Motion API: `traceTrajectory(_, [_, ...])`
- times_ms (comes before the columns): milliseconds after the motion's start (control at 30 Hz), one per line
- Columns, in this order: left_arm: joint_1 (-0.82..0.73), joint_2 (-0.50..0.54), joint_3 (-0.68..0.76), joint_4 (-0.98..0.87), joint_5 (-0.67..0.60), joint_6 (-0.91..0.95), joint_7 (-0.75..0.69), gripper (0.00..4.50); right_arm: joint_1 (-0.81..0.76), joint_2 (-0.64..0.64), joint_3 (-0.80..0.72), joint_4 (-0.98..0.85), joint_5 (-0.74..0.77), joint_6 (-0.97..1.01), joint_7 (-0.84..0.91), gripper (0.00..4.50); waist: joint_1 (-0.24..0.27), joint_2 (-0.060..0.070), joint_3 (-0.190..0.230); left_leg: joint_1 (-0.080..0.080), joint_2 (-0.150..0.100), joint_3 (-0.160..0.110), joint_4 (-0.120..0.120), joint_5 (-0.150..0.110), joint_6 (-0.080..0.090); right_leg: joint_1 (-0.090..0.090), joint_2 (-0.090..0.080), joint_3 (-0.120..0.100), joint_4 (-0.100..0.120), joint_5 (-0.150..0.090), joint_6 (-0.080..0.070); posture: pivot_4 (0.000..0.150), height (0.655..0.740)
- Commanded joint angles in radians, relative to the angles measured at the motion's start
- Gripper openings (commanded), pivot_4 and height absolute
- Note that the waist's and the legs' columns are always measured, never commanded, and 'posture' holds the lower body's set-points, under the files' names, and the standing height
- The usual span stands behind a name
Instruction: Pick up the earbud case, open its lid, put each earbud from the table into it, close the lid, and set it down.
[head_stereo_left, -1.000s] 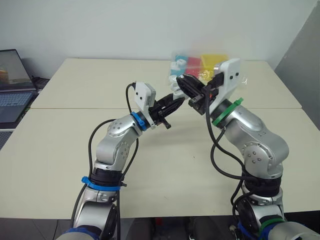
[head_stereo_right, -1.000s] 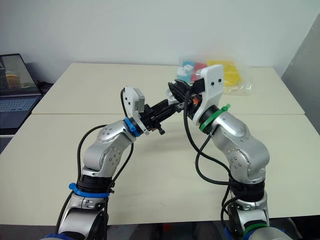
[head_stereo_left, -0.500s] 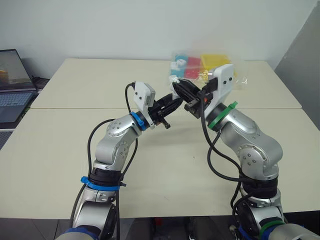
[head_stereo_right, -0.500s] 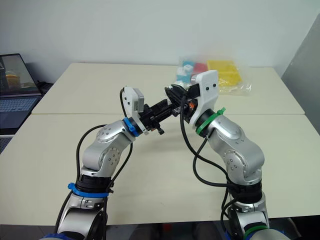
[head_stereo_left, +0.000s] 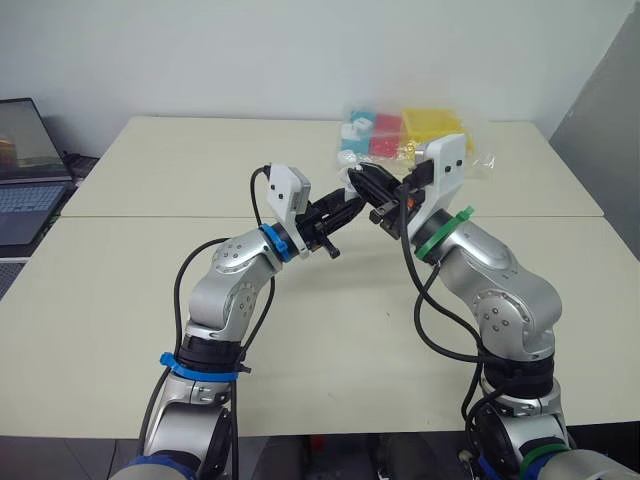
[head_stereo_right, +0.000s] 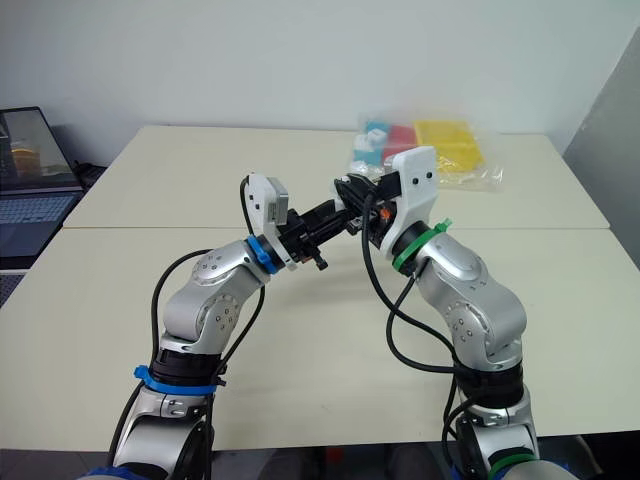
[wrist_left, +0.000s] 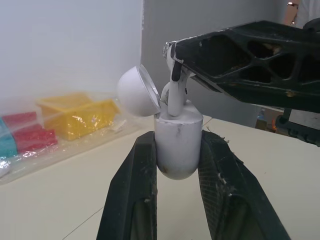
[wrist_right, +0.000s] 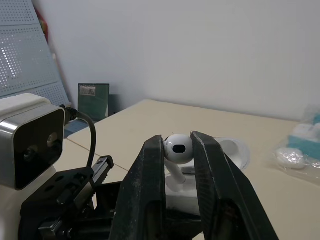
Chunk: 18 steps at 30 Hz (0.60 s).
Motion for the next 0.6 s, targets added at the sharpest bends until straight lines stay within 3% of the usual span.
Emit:
traceTrajectory(33, [-0.019, -0.002, 0.007, -0.051, -0.012, -0.01, -0.002, 0.75, -0.004, 0.001, 0.003, -0.018, -0.004, -0.024, 0.001, 0.4, 0.0, 0.0, 0.0, 0.0, 0.0, 0.0, 0.0, 0.0, 0.0, 0.0, 0.0, 0.0, 0.0, 0.0, 0.0, 0.15, 0.74])
traceTrajectory(600, [-0.022, -0.005, 0.013, -0.057, -0.018, -0.019, -0.002, 0.75, 0.008, 0.002, 0.012, -0.031, 0.012, -0.009, -0.001, 0.4, 0.0, 0.0, 0.0, 0.0, 0.0, 0.0, 0.0, 0.0, 0.0, 0.0, 0.0, 0.0, -0.001, 0.0, 0.0, 0.15, 0.74])
